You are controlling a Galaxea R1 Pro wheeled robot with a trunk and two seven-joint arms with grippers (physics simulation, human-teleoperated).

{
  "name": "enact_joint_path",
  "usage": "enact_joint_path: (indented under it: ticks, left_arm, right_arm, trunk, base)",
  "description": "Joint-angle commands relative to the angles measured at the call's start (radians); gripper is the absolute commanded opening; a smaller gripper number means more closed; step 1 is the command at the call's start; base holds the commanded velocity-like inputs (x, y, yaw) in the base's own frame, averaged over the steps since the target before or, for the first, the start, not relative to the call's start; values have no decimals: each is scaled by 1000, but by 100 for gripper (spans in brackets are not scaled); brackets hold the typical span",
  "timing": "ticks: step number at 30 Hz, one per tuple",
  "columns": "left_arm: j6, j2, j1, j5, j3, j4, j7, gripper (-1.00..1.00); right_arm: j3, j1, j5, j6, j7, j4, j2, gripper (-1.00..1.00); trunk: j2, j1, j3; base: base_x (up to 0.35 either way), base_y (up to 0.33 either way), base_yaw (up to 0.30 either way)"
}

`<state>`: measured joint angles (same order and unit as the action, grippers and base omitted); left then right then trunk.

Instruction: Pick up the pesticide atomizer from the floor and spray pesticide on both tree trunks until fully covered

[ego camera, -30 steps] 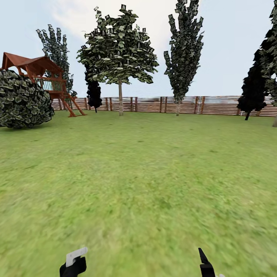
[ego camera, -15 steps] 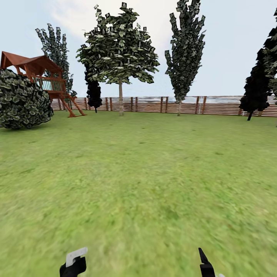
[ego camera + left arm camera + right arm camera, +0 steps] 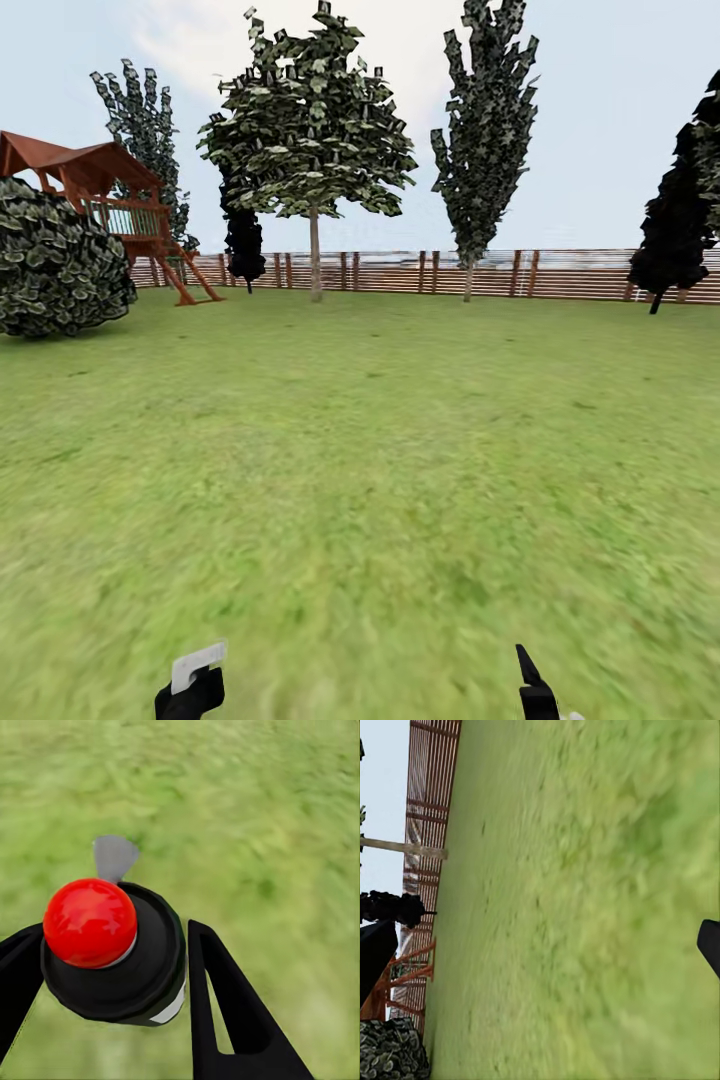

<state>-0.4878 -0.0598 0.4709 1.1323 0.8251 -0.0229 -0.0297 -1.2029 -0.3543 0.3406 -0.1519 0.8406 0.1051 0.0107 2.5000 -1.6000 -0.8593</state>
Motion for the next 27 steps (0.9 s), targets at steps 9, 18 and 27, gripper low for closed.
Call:
enact_joint_path:
  ticks: [9,18,27]
  left_arm:
    - [0,0,0,0,0,0,0,-100]
    - [0,-1,0,0,-1,0,0,-100]
    - [0,-2,0,-1,0,0,1,-100]
  right_arm:
    - [0,0,0,0,0,0,0,100]
    - [0,0,0,0,0,0,0,100]
    - [0,0,0,0,0,0,0,100]
  trunk:
    - [0,0,0]
    - [0,0,0]
    - [0,0,0]
  base:
    - [323,118,0]
    - [323,118,0]
    - [322,118,0]
